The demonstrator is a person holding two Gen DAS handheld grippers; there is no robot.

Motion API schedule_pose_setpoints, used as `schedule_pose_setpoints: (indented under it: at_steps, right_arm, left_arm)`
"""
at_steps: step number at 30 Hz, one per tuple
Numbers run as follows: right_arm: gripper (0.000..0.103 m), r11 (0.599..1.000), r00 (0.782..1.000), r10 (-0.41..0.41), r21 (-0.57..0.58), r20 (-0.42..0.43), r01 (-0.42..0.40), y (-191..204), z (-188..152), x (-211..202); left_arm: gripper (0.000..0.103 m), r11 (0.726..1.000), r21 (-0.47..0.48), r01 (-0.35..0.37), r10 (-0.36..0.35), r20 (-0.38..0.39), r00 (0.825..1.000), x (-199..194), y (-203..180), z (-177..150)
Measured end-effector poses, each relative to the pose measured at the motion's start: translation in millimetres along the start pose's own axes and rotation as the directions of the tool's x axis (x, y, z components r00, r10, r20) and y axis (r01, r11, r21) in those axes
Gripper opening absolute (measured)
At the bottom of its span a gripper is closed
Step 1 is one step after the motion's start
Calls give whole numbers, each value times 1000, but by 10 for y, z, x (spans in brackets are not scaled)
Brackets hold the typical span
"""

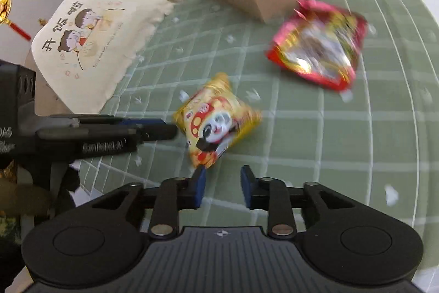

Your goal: Organize snacks

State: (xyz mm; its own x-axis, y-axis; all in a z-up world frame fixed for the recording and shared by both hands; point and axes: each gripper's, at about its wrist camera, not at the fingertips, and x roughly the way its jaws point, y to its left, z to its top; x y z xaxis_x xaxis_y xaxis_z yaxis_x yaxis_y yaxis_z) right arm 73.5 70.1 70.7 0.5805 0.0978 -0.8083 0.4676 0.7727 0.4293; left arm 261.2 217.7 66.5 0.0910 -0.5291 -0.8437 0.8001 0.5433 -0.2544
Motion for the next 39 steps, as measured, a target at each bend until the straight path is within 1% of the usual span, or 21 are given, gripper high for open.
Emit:
schedule_pose_setpoints:
  at_steps: [1, 2, 3, 4, 6, 8, 11, 12, 13, 14, 16, 18, 20, 22, 24, 26, 28, 31, 35, 37, 39]
  right_arm:
    - [50, 999, 999, -46, -18, 29, 46, 60, 58, -35]
    - [57, 994, 993, -100, -30, 65, 102, 96, 124, -68]
    - [69, 985, 980, -165, -34, 108, 170, 110, 196, -100]
    - [75, 973, 964, -225, -23, 144, 230, 94, 276, -107]
    - [77, 945, 930, -324, 25, 175, 325, -45, 474, -45]
    - [77, 926, 914, -378, 79, 149, 370, -225, 685, 132]
    - [77, 867, 868, -486, 178, 100, 465, -449, 956, 424]
    - [79, 857, 864, -497, 201, 84, 474, -530, 1014, 489]
    - [85, 866, 875, -476, 216, 85, 450, -580, 1042, 545]
    - [85, 865, 872, -479, 224, 97, 450, -592, 1071, 583]
    - [90, 861, 865, -493, 195, 94, 470, -563, 1102, 639]
    - [91, 863, 863, -498, 155, 88, 482, -507, 1104, 709]
    - [89, 872, 871, -483, 136, 92, 470, -516, 1084, 683]
    - [75, 878, 876, -473, 130, 97, 460, -556, 1054, 594]
    - [69, 876, 875, -474, 148, 98, 458, -665, 983, 466]
    - [69, 868, 868, -486, 171, 96, 467, -826, 866, 324]
    - [69, 862, 863, -495, 183, 102, 473, -951, 741, 216]
    - [70, 870, 864, -487, 157, 124, 468, -1071, 511, 54]
    - [81, 888, 874, -457, 40, 167, 457, -1045, 169, -45]
    - [85, 895, 876, -443, 37, 189, 444, -1057, 36, -94]
    - [85, 895, 869, -442, 52, 221, 442, -1079, -61, -138]
  left_arm:
    - [27, 1000, -11, 18, -18, 10, 1000, -40, 52, 12]
    - [27, 999, -16, 39, -39, 10, 999, -78, 77, 11]
    - [28, 998, -20, 64, -64, 3, 998, -106, 76, 1]
    - [28, 996, -23, 91, -91, -3, 996, -118, 68, 0]
    - [28, 990, -29, 135, -135, -10, 991, -145, 13, -21]
    - [28, 989, -31, 142, -142, -12, 990, -121, -78, -28]
    - [28, 990, -43, 135, -136, -18, 991, -84, -199, -40]
    - [28, 991, -42, 129, -130, -21, 991, -57, -236, -44]
    - [28, 992, -40, 120, -121, -27, 992, -33, -264, -54]
    - [28, 993, -41, 113, -115, -36, 993, -7, -281, -64]
    - [28, 992, -57, 114, -117, -53, 992, 33, -287, -78]
    - [28, 991, -76, 113, -117, -57, 991, 75, -288, -71]
    - [28, 989, -96, 112, -118, -52, 992, 121, -304, -30]
    - [28, 988, -103, 113, -119, -49, 992, 191, -332, 31]
    - [30, 991, -90, 103, -107, -45, 993, 282, -391, 108]
    - [30, 991, -81, 106, -109, -37, 993, 368, -446, 177]
    - [30, 987, -60, 150, -151, -14, 988, 440, -501, 242]
    - [30, 983, -4, 181, -181, 8, 983, 555, -574, 337]
    - [30, 993, 89, 71, -77, 69, 995, 409, -730, 319]
    - [31, 980, 192, 51, -67, 77, 995, 282, -924, 226]
    - [34, 946, 323, 25, -42, 44, 998, 272, -1148, 131]
